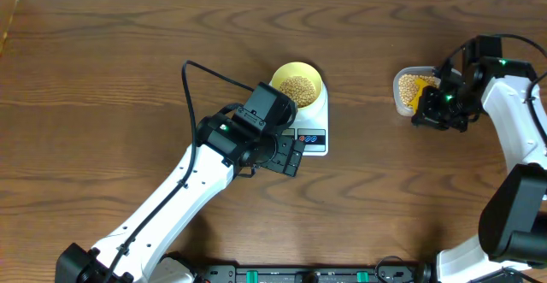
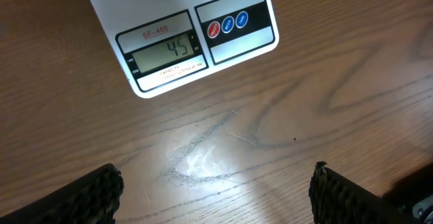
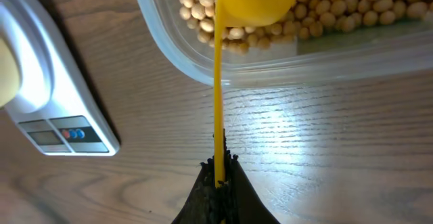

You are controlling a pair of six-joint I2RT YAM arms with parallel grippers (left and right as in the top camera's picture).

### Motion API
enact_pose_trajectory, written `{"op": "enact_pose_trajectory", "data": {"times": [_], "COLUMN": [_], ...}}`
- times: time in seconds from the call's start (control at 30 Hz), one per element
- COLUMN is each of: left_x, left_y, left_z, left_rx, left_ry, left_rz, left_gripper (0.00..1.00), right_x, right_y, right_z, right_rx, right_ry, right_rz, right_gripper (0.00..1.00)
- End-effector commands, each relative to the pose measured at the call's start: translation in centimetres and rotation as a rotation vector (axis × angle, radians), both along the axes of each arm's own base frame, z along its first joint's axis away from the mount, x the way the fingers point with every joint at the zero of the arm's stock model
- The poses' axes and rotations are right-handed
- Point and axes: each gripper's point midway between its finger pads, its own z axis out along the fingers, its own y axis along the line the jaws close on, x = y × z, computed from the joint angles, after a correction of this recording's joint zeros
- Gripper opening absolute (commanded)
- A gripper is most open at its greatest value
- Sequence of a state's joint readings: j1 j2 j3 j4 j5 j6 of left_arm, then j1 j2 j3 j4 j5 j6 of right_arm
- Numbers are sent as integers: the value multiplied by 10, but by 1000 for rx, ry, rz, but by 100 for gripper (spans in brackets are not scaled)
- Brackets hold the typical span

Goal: Scoop item into bowl and weigh 50g on scale
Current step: 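Lower the scoop into the soybeans in the tub with right gripper, then scoop soybeans and lift the scoop out of the tub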

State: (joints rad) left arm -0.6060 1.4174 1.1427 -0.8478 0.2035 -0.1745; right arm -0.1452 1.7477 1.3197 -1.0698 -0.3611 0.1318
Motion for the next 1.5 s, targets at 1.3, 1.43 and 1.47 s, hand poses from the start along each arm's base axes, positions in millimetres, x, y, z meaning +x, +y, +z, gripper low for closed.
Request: {"op": "enact_pose_trajectory", "data": {"times": [1.3, 1.43, 1.47], "left_x": [1, 1, 1], "left_y": [1, 1, 1], "left_z": [5, 5, 5], "left_rx": [5, 5, 5], "left_ry": [-27, -27, -27], "left_rz": [-16, -16, -16], "left_gripper": [91, 91, 91], "right_x": [-9, -10, -10], "right_y": [-20, -24, -25], "right_z": [14, 14, 15], "right_rx": [211, 216, 222], "right_ry": [-60, -61, -67], "right_rz": [6, -1, 1], "right_gripper": [1, 1, 1]}}
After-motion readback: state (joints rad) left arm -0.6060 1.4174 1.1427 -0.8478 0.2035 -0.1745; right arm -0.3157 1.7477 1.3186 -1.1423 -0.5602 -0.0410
